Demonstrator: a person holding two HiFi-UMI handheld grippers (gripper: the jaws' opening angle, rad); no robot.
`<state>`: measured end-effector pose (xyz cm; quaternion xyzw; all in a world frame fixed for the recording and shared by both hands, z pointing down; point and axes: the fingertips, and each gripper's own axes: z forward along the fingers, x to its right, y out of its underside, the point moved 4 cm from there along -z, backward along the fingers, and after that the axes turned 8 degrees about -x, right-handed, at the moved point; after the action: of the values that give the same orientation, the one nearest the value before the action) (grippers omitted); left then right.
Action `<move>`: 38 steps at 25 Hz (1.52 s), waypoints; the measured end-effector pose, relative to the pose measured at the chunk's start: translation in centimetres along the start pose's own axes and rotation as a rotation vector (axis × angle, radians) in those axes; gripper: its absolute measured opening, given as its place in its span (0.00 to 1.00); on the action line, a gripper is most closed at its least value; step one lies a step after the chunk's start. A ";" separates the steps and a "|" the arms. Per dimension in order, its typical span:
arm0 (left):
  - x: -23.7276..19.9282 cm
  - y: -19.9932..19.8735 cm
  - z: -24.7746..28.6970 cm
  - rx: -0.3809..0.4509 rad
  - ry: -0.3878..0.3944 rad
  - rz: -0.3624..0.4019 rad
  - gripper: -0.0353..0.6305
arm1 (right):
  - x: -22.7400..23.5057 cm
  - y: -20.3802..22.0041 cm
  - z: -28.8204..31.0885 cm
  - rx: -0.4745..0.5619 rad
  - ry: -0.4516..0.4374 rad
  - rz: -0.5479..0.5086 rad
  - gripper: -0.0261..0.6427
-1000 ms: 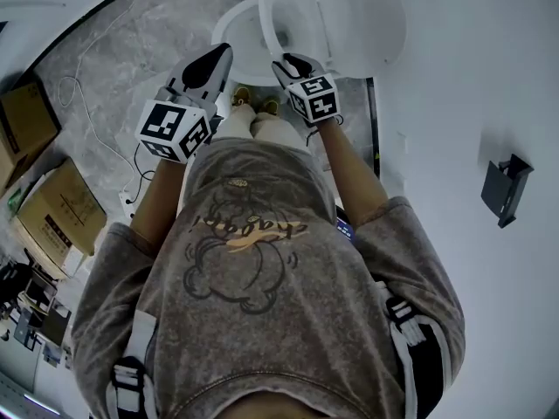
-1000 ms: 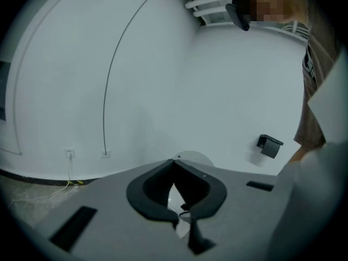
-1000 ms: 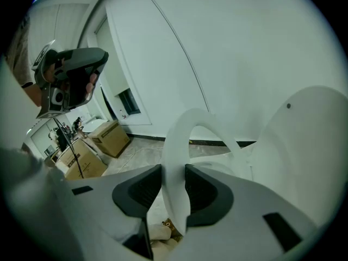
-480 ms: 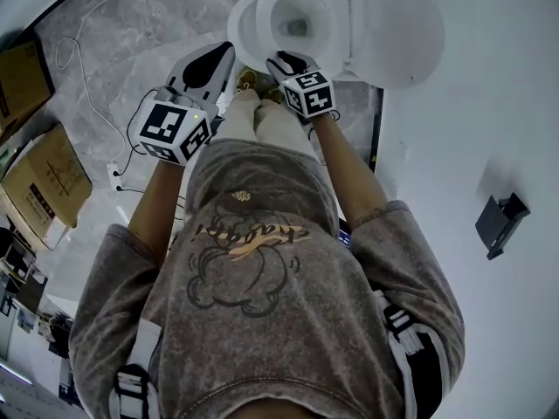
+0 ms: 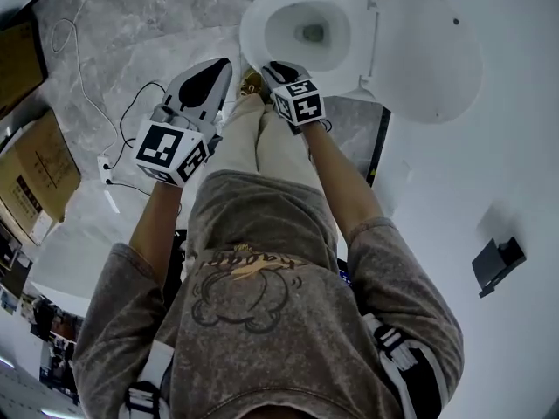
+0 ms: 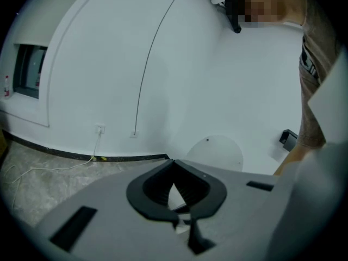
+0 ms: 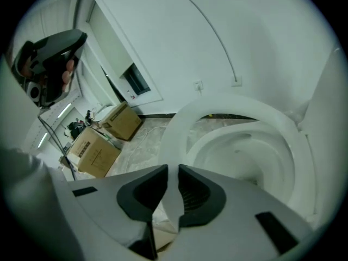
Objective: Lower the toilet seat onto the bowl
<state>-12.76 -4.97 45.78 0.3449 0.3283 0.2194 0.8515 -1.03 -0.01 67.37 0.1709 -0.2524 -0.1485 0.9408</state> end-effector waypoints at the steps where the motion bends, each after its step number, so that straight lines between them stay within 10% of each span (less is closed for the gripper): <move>1: -0.7 0.6 -0.2 -0.001 -0.015 -0.011 0.07 | 0.5 0.2 0.8 0.001 0.013 0.017 0.12; 15: -7.2 9.9 -0.8 -0.062 -0.109 -0.137 0.07 | 3.2 3.0 10.9 -0.086 0.109 -0.043 0.09; 26: -6.3 9.5 -0.8 -0.059 -0.085 -0.134 0.07 | 4.2 3.8 12.8 -0.173 0.098 0.020 0.09; 38: -1.4 0.0 -3.1 0.031 -0.034 -0.017 0.07 | 2.7 -7.0 -3.9 0.158 0.184 -0.014 0.09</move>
<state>-15.89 -4.46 44.66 0.3588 0.3201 0.2013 0.8534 1.86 -6.32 62.54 0.2591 -0.1746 -0.1182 0.9426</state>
